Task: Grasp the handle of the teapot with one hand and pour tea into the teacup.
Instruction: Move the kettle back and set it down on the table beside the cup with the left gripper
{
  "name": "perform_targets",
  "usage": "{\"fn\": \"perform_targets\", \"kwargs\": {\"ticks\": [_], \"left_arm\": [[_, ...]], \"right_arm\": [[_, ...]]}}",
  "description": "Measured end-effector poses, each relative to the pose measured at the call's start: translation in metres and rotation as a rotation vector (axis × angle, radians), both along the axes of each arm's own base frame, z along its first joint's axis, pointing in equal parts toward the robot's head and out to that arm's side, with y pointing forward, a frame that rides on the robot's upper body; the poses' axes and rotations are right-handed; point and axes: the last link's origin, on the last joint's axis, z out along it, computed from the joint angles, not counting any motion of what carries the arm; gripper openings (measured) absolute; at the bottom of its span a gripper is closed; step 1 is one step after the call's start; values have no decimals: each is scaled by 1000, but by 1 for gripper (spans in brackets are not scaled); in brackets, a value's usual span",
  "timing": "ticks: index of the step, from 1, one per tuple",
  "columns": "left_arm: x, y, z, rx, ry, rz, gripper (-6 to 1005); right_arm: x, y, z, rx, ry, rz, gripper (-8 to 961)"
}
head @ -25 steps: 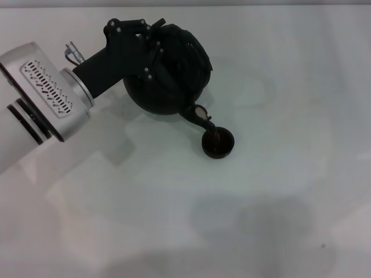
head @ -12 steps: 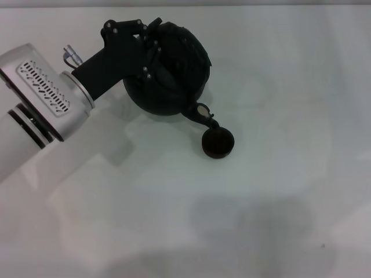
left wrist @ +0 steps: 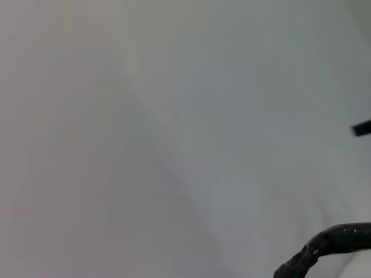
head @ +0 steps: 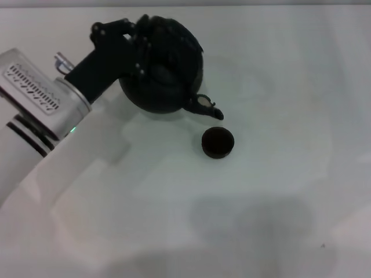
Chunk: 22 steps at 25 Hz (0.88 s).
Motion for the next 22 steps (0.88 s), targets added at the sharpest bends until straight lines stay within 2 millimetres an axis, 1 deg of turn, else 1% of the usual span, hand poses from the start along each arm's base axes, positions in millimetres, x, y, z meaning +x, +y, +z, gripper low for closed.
{"fn": "perform_targets", "kwargs": {"ticks": [5,8,9,10,17,22], "left_arm": [[-8,-5,5,59,-115,112,103],[-15,-11,8,112,-217,214,103],[-15,-11,8,112,-217,214,103],[-20,-17,8,138,-279,277,103],[-32,-34,4,168,-371,405,104],[-35,-43,3,176,-413,436,104]], "right_arm": [[2,-1,-3,-7,4,-7,832],[2,-1,-3,-6,6,-8,832],[2,-1,-2,-5,6,-9,832],[2,-1,-2,-4,6,-9,832],[0,2,2,2,-2,-3,832],[-3,5,4,4,-9,5,832]]}}
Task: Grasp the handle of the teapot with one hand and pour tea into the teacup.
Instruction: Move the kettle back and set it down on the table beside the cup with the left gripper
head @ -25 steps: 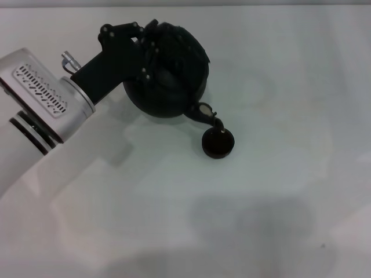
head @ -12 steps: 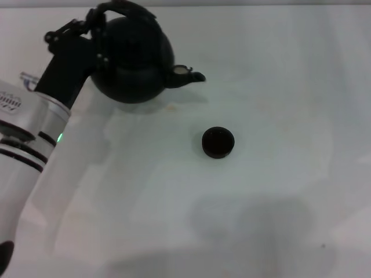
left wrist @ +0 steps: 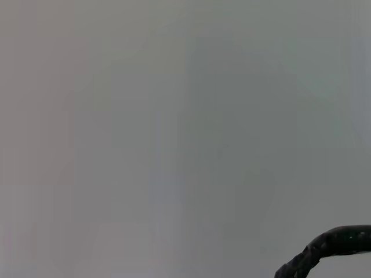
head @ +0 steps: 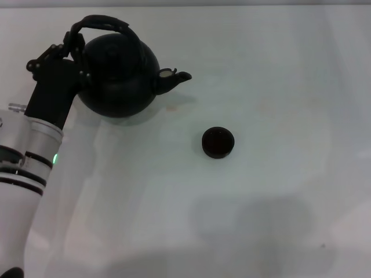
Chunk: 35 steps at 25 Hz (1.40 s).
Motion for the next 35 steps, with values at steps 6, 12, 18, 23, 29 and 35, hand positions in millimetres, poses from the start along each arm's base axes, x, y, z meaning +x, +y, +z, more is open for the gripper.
{"fn": "perform_targets", "kwargs": {"ticks": [6,12,18,23,29,35], "left_arm": [[-5,-6,0,8,-23,33,104],[-5,-10,-3,-4,-23,30,104],[-8,-12,-4,-13,-21,47,103],[-14,-14,-5,-25,-12,71,103],[-18,-15,-4,-24,0,76,102],[-22,-17,-3,-27,14,79,102]], "right_arm": [[0,1,4,12,-1,0,832],[-1,2,6,14,-7,5,832],[-1,2,6,13,-9,5,832],[-1,2,6,12,-9,5,832],[-2,2,3,9,-6,6,832],[-1,1,2,9,-3,3,832]]}}
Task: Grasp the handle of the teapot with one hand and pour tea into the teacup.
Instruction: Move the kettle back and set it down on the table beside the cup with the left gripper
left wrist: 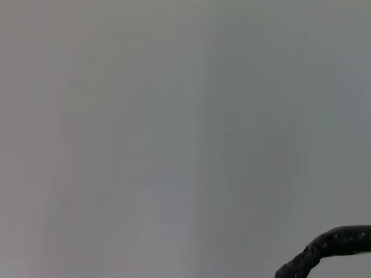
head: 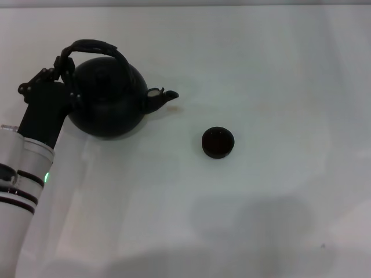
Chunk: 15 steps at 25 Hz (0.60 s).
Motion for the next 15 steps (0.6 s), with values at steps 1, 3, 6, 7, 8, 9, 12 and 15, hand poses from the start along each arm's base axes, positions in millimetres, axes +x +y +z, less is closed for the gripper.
{"fn": "perform_targets", "kwargs": {"ticks": [1,3,6,7,8,9,12,15], "left_arm": [[-1,-1,0,-4,4,-2,103],[-1,-2,-1,-12,9,-6,103],[-1,-2,-1,-13,10,-6,130],[-2,-3,-1,-16,9,-3,139],[-3,-4,-1,-17,8,-2,148],[-3,-5,-2,-19,6,0,181],[-5,-7,-2,-20,3,8,279],[-6,-9,-1,-15,1,10,374]], "right_arm": [[0,0,0,0,2,-1,832],[0,-1,-1,-1,4,-1,832],[0,-1,-2,-3,6,-1,832],[0,0,-2,-5,6,-1,832],[0,0,-3,-5,7,0,832],[-1,0,-3,-5,7,1,832],[-1,-1,-4,-5,7,3,832],[0,-2,-4,-5,7,2,832]]}}
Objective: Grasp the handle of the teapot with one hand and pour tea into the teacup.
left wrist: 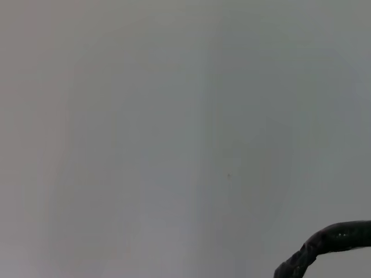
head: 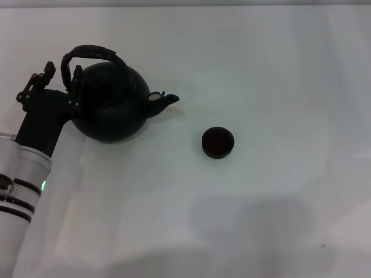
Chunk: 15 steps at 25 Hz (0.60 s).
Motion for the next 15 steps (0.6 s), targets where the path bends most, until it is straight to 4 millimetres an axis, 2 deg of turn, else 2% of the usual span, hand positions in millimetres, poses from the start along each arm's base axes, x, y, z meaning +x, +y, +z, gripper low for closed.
{"fn": "perform_targets", "kwargs": {"ticks": [7,12,15], "left_arm": [[-3,-11,5,33,-5,-9,578],[-10,-23,16,76,-46,-23,787],[-19,-29,25,95,-131,-11,820]], "right_arm": [[1,-1,-1,-4,-5,-1,832],[1,-1,-1,-6,-7,-1,832],[0,-1,-3,-20,-13,4,832]]}}
